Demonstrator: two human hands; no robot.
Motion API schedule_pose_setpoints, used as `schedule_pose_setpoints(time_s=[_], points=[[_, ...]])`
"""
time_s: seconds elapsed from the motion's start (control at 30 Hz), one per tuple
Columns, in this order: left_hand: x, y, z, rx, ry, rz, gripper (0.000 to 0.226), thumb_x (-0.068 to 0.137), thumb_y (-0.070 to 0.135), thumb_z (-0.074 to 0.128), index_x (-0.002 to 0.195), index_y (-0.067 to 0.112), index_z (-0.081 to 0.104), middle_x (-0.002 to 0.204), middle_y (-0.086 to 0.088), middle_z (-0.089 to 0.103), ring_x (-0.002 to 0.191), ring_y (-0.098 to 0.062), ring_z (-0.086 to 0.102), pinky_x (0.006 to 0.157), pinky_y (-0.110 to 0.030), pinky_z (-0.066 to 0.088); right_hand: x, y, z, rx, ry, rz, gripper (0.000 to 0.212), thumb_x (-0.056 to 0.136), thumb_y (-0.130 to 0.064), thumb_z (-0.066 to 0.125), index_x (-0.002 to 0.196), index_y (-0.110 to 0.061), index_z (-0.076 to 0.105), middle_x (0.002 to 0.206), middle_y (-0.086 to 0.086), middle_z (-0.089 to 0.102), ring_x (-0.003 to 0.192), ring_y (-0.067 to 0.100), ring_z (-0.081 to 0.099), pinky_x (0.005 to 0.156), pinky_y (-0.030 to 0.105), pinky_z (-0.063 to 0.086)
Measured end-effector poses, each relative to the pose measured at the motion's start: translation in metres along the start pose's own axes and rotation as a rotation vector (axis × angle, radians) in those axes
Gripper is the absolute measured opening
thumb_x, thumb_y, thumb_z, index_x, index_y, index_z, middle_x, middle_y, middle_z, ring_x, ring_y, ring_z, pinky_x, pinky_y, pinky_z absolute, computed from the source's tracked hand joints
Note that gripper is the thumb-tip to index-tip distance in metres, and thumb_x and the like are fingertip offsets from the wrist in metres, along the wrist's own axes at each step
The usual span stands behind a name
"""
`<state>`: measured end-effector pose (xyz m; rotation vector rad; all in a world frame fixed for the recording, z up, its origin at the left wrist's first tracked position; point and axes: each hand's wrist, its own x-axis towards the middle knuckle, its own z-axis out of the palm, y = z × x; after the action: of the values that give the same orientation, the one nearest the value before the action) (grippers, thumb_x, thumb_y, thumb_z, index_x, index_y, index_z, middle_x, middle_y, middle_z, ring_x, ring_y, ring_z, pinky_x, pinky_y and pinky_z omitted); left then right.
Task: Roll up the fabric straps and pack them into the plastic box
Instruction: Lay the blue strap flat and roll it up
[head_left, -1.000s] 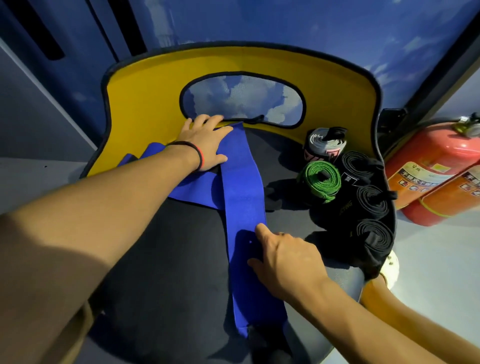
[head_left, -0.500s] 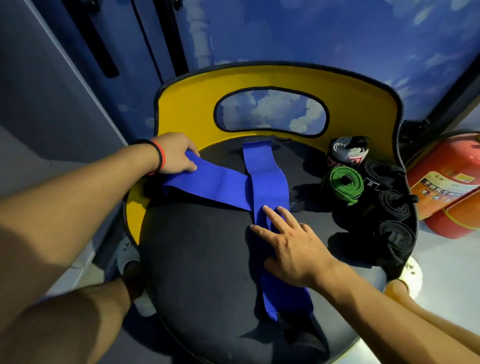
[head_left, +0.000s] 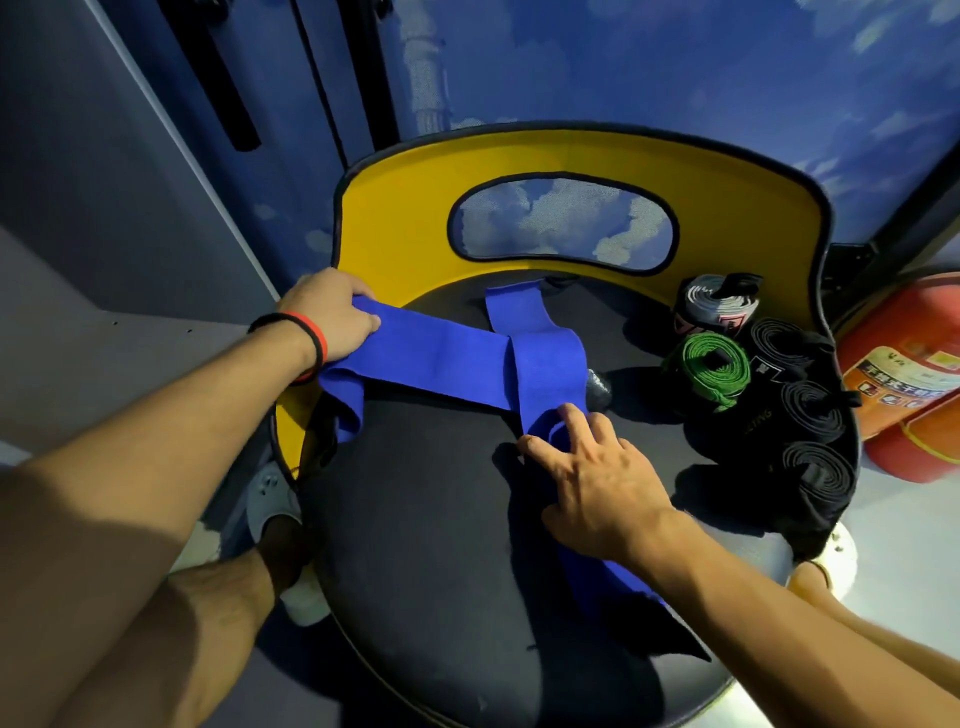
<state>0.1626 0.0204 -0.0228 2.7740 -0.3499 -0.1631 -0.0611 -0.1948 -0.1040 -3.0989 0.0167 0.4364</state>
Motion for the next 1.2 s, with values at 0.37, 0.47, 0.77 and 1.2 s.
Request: schedule_pose_setpoints(time_s=[0.37,0.47,0.77,1.2], points=[[-0.012,0.002,0.026,-0.137,-0.025,0.032,0.014,0.086,0.034,0.077,0.093,0.022,0.072,0.096,-0.002,0.068,0.092,-0.025,0.061,0.08,-0.035,0.049,0.008,-0.012,0.003,-0.046,0.051,0.157,0.043,0.103,-0.051,0.036,0.141,-0.033,0.029,0.118,0.007,0.033,0.089,0.026,0.036,0.046,0.029,0.021],[-0.013,-0.007,0.031,-0.273,-0.017,-0.077,0.02,0.086,0.03,0.078,0.102,0.019,0.075,0.1,-0.003,0.069,0.096,-0.026,0.063,0.083,-0.036,0.051,0.011,-0.009,0.004,0.005,0.089,0.174,0.049,0.104,-0.044,0.032,0.151,-0.037,0.022,0.121,0.007,0.033,0.088,0.025,0.033,0.047,0.029,0.02],[-0.007,-0.01,0.04,-0.468,0.016,-0.278,0.017,0.085,0.021,0.079,0.101,0.017,0.074,0.1,-0.004,0.066,0.095,-0.025,0.061,0.086,-0.037,0.051,0.004,0.002,0.004,0.208,0.209,0.223,0.067,0.104,-0.037,0.031,0.158,-0.046,-0.009,0.116,0.003,0.043,0.1,0.026,0.049,0.062,0.037,0.041],[0.001,-0.017,0.032,-0.354,0.067,-0.459,0.035,0.085,0.021,0.079,0.114,0.004,0.072,0.12,-0.013,0.068,0.113,-0.036,0.06,0.093,-0.044,0.049,0.0,0.021,-0.002,0.195,0.263,0.41,0.07,0.104,-0.017,0.036,0.162,-0.027,-0.001,0.09,0.003,0.047,0.067,0.029,0.044,0.058,0.038,0.036]])
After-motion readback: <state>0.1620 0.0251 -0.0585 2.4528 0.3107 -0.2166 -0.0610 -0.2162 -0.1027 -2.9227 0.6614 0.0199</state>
